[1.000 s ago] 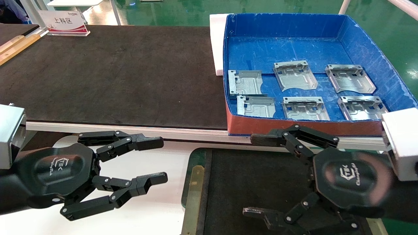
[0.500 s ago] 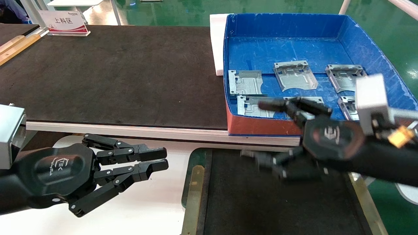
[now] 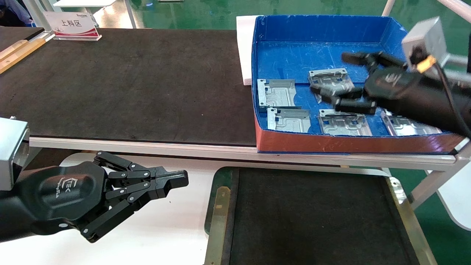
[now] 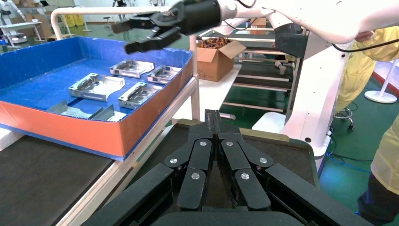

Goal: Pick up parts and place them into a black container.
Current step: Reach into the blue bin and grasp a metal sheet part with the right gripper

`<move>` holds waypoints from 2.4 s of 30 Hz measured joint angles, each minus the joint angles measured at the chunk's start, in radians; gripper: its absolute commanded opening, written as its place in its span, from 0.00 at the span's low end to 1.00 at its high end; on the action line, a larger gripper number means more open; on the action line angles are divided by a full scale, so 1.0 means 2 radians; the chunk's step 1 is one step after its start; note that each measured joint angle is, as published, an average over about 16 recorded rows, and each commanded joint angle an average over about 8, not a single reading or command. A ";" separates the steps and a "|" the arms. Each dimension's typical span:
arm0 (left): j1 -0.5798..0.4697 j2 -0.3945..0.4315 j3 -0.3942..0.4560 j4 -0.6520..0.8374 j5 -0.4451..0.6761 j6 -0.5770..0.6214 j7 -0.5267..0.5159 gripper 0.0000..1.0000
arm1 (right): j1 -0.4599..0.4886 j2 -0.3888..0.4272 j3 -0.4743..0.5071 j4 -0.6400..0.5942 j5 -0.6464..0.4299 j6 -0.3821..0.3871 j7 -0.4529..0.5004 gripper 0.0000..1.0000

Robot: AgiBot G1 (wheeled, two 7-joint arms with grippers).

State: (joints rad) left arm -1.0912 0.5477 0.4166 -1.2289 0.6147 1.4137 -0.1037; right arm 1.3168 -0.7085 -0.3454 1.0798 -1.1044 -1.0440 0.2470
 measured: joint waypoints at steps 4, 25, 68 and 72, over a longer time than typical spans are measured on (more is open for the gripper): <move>0.000 0.000 0.000 0.000 0.000 0.000 0.000 0.00 | 0.036 -0.017 -0.016 -0.038 -0.044 0.033 0.009 1.00; 0.000 0.000 0.000 0.000 0.000 0.000 0.000 0.00 | 0.180 -0.154 -0.097 -0.239 -0.212 0.162 0.131 1.00; 0.000 0.000 0.000 0.000 0.000 0.000 0.000 1.00 | 0.203 -0.213 -0.195 -0.278 -0.380 0.170 0.422 0.50; 0.000 0.000 0.000 0.000 0.000 0.000 0.000 1.00 | 0.198 -0.209 -0.199 -0.264 -0.389 0.170 0.436 0.01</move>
State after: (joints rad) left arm -1.0912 0.5477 0.4167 -1.2289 0.6146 1.4137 -0.1037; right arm 1.7133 -1.1267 -0.7431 0.5515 -1.8828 -0.7032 1.1185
